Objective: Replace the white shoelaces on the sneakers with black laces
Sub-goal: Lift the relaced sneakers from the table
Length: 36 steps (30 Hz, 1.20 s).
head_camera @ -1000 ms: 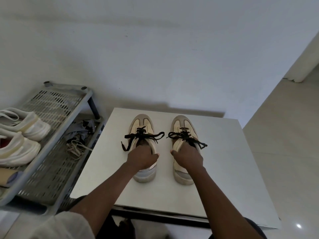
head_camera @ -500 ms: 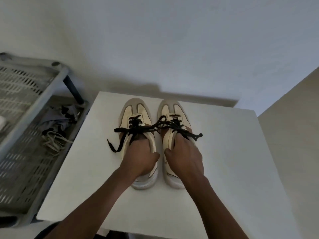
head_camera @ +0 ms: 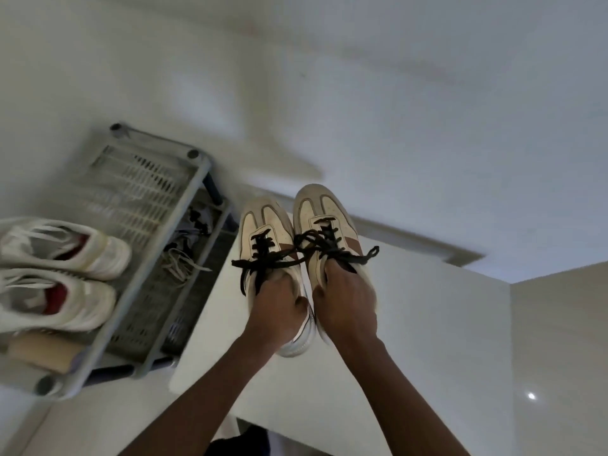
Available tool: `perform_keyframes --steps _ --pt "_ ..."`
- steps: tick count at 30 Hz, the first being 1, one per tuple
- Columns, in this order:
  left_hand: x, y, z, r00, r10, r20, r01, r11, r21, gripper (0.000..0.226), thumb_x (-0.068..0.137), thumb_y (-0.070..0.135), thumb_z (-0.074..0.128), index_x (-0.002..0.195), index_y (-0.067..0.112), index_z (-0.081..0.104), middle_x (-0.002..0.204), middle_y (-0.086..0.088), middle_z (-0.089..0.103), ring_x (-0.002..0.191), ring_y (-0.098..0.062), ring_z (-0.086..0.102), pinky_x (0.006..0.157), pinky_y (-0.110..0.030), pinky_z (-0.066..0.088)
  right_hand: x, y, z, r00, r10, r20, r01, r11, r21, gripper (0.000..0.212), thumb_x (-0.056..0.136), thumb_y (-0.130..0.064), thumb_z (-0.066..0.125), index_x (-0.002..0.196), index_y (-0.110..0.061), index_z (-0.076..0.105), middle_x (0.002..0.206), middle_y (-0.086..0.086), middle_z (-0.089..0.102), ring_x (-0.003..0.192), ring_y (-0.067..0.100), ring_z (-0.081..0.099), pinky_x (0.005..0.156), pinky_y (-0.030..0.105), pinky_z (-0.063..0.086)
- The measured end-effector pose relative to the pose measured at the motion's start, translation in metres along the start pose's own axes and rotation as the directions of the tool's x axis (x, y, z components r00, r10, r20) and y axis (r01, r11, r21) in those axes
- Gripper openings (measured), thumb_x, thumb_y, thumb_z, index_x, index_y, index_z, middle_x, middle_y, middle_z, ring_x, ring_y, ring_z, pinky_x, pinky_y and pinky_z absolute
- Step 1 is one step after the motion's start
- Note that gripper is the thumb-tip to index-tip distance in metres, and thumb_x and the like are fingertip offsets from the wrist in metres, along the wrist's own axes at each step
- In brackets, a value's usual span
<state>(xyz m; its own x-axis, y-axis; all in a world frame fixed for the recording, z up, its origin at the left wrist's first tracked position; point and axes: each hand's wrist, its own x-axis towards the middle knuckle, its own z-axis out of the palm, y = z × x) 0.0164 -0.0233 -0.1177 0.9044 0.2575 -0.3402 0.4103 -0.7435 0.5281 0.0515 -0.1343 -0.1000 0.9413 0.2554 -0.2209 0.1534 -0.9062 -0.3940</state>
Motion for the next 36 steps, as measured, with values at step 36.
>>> perform_keyframes --steps 36 --pt "0.191 -0.211 -0.198 0.771 -0.596 -0.226 0.434 0.750 -0.498 0.027 0.096 0.011 0.046 0.116 -0.005 0.056 0.118 -0.023 0.060 0.111 -0.037 0.056 0.070 -0.019 0.036 0.252 -0.313 0.116 0.685 -0.673 0.277 0.727 0.654 -0.208 0.020 0.097 -0.020 0.044 0.113 -0.014 0.055 0.099 0.007 0.069 0.090 0.026 0.066 0.076 0.037 0.054"
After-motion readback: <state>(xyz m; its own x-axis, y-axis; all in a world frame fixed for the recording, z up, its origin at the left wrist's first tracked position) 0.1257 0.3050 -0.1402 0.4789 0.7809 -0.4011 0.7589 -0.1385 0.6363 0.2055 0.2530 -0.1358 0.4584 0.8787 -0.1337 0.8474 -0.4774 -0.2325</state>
